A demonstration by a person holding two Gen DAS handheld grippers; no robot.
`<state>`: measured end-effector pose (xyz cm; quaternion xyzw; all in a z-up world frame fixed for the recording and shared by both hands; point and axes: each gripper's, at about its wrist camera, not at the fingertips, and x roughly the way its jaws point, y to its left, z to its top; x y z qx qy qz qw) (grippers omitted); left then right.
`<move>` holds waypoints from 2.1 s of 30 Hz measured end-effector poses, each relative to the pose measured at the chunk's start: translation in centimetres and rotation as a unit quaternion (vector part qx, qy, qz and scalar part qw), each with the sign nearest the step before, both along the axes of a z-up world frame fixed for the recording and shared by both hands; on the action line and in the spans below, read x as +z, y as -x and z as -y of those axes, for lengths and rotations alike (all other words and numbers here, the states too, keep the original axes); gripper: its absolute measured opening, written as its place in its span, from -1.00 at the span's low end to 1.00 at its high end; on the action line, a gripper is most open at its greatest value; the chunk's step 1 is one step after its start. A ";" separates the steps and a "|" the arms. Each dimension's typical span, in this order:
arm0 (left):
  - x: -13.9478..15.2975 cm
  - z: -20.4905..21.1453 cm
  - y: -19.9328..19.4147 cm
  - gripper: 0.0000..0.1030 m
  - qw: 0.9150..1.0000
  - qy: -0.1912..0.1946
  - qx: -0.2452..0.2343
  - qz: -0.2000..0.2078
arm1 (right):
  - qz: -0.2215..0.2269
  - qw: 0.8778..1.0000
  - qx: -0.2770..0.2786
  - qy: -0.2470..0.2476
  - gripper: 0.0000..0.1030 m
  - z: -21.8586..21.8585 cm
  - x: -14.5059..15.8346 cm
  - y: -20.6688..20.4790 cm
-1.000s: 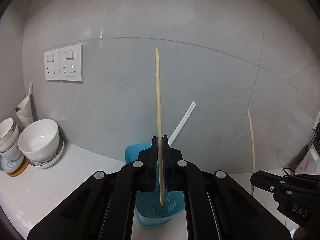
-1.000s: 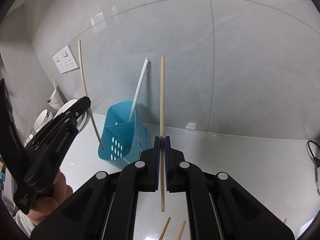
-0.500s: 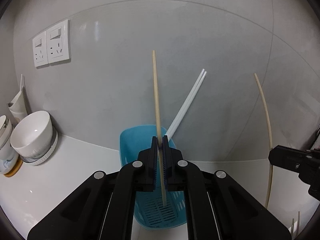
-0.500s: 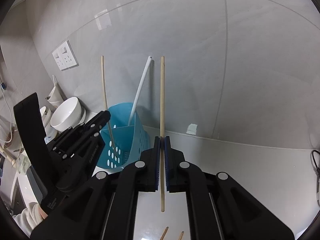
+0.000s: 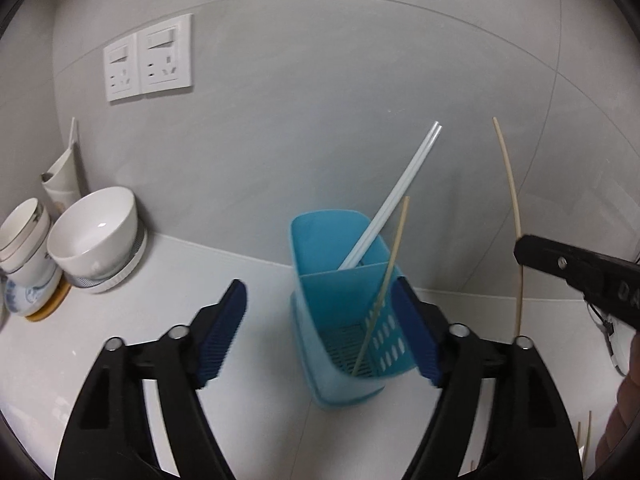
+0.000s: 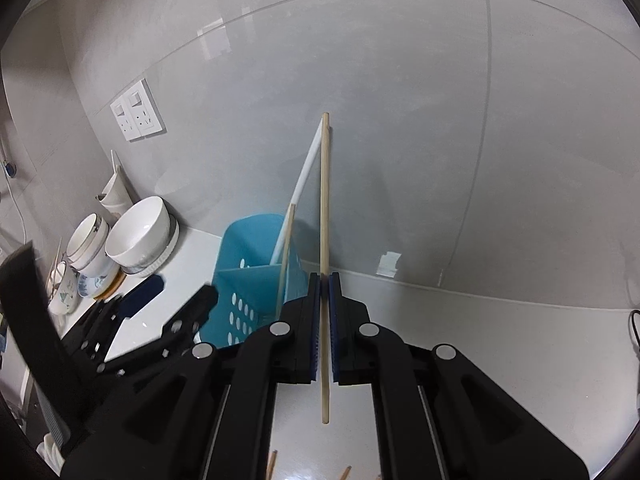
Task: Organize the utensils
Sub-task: 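Lower the plain chopstick into the blue holder and open the right tool, then move both open tools back over the row of chopsticks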
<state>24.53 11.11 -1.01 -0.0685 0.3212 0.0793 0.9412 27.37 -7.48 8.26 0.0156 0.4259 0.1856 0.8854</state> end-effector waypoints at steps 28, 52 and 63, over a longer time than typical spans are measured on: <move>0.8 -6.8 4.2 0.89 0.995 0.012 0.092 -0.028 | 0.074 0.994 0.053 -0.063 -0.93 -7.3 -3.2 -1.9; 1.5 -4.8 4.5 0.89 0.998 0.030 0.056 -0.022 | 0.076 0.997 -0.020 -0.016 0.82 -1.0 -0.4 2.7; 1.3 -0.9 6.9 0.89 0.998 0.042 -0.009 -0.045 | 0.039 0.993 -0.100 0.041 0.85 7.4 -0.3 8.7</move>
